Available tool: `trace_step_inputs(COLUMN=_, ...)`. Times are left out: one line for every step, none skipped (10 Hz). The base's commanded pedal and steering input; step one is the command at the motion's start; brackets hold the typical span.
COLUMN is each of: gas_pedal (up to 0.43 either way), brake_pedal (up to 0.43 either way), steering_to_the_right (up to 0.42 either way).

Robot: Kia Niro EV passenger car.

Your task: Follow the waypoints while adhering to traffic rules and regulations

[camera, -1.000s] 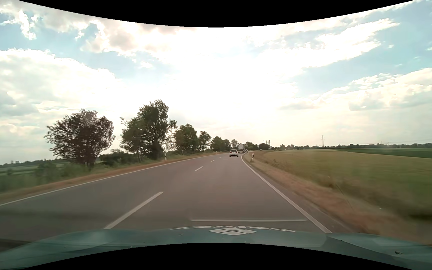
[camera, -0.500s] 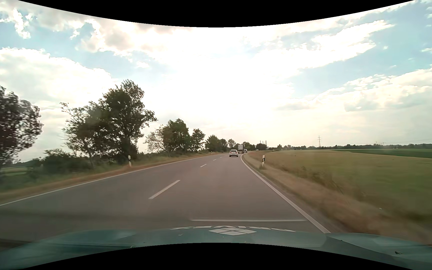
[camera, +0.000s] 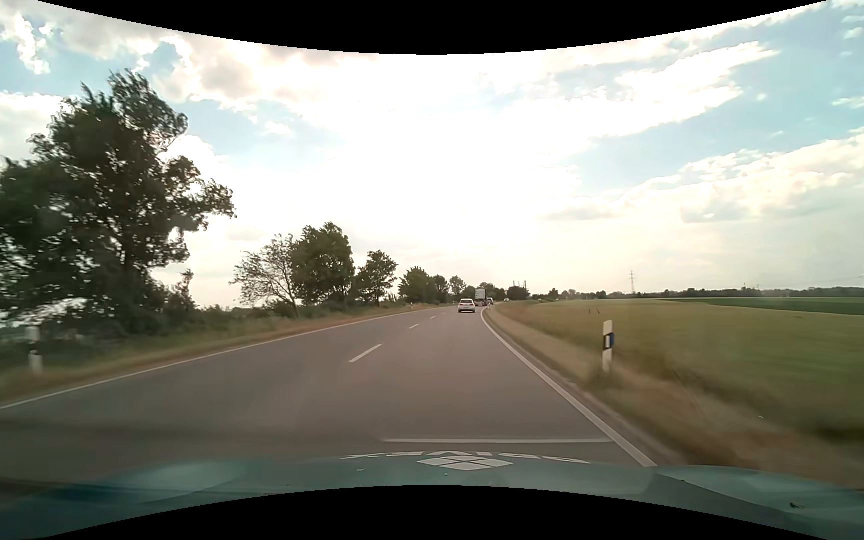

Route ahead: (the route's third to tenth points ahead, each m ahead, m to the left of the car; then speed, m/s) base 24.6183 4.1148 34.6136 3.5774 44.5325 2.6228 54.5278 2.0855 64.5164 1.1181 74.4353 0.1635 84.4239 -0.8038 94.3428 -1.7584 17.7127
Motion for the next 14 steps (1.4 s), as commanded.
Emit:
trace_step_inputs(gas_pedal=0.228, brake_pedal=0.0, steering_to_the_right=0.006)
trace_step_inputs(gas_pedal=0.228, brake_pedal=0.0, steering_to_the_right=0.007)
trace_step_inputs(gas_pedal=0.24, brake_pedal=0.0, steering_to_the_right=0.006)
trace_step_inputs(gas_pedal=0.248, brake_pedal=0.0, steering_to_the_right=0.006)
trace_step_inputs(gas_pedal=0.248, brake_pedal=0.0, steering_to_the_right=0.006)
trace_step_inputs(gas_pedal=0.268, brake_pedal=0.0, steering_to_the_right=0.006)
trace_step_inputs(gas_pedal=0.28, brake_pedal=0.0, steering_to_the_right=0.006)
trace_step_inputs(gas_pedal=0.287, brake_pedal=0.0, steering_to_the_right=0.006)
trace_step_inputs(gas_pedal=0.299, brake_pedal=0.0, steering_to_the_right=0.006)
trace_step_inputs(gas_pedal=0.299, brake_pedal=0.0, steering_to_the_right=0.006)
trace_step_inputs(gas_pedal=0.299, brake_pedal=0.0, steering_to_the_right=0.006)
trace_step_inputs(gas_pedal=0.299, brake_pedal=0.0, steering_to_the_right=0.006)
trace_step_inputs(gas_pedal=0.311, brake_pedal=0.0, steering_to_the_right=0.006)
trace_step_inputs(gas_pedal=0.311, brake_pedal=0.0, steering_to_the_right=0.007)
